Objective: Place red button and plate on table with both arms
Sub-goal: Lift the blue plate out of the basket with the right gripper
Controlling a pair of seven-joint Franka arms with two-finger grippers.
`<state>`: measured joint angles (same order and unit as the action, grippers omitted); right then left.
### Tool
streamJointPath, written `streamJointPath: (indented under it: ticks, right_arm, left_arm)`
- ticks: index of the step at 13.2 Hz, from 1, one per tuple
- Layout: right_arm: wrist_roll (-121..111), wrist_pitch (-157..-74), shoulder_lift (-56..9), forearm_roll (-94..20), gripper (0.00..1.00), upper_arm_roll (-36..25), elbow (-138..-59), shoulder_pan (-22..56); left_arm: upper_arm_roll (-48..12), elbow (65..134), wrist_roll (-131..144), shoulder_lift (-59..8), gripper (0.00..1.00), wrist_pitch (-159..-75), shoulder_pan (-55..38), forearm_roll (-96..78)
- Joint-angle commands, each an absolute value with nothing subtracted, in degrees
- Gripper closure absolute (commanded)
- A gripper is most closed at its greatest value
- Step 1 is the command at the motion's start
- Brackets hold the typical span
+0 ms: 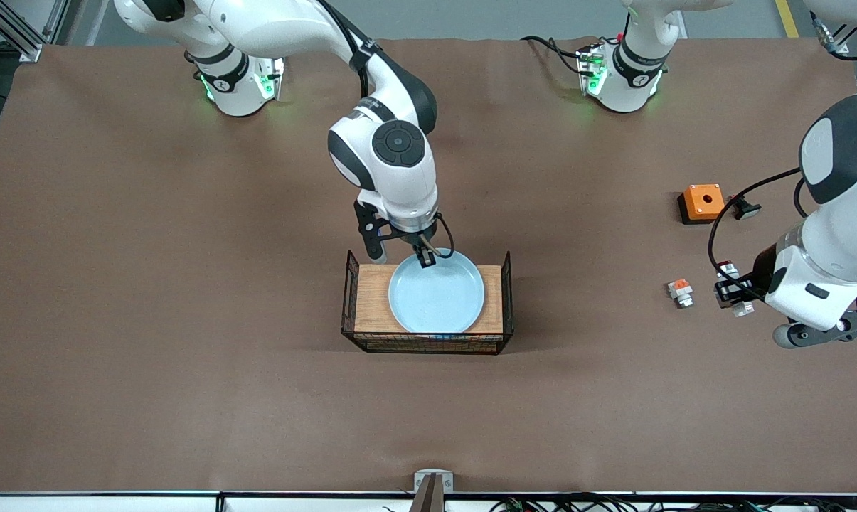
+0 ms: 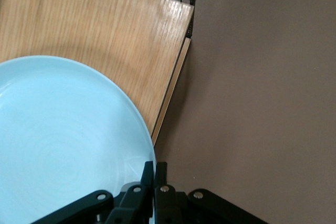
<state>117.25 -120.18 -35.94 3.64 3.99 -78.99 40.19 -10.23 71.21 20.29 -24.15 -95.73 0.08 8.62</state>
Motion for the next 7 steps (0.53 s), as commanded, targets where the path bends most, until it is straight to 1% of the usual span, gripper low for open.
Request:
streamJointPath:
  ticks: [1, 5, 7]
  right_arm:
    - [116.81, -118.4, -36.56, 4.83, 0.98, 3.87, -76.91, 40.34]
    - [116.81, -112.87, -36.13, 4.66, 0.98, 4.22, -73.66, 40.43]
    - [116.72, -109.44, -34.73, 4.4, 0.98, 4.39, -72.34, 40.43]
  left_arm:
    - [-10.37, 72.86, 19.25, -22.24, 1.0, -95.19, 0.18, 7.56]
    - [-10.37, 72.86, 19.25, -22.32, 1.0, -95.27, 0.0, 7.56]
    - [-10.72, 72.77, 19.16, -22.32, 1.0, -95.19, 0.0, 7.56]
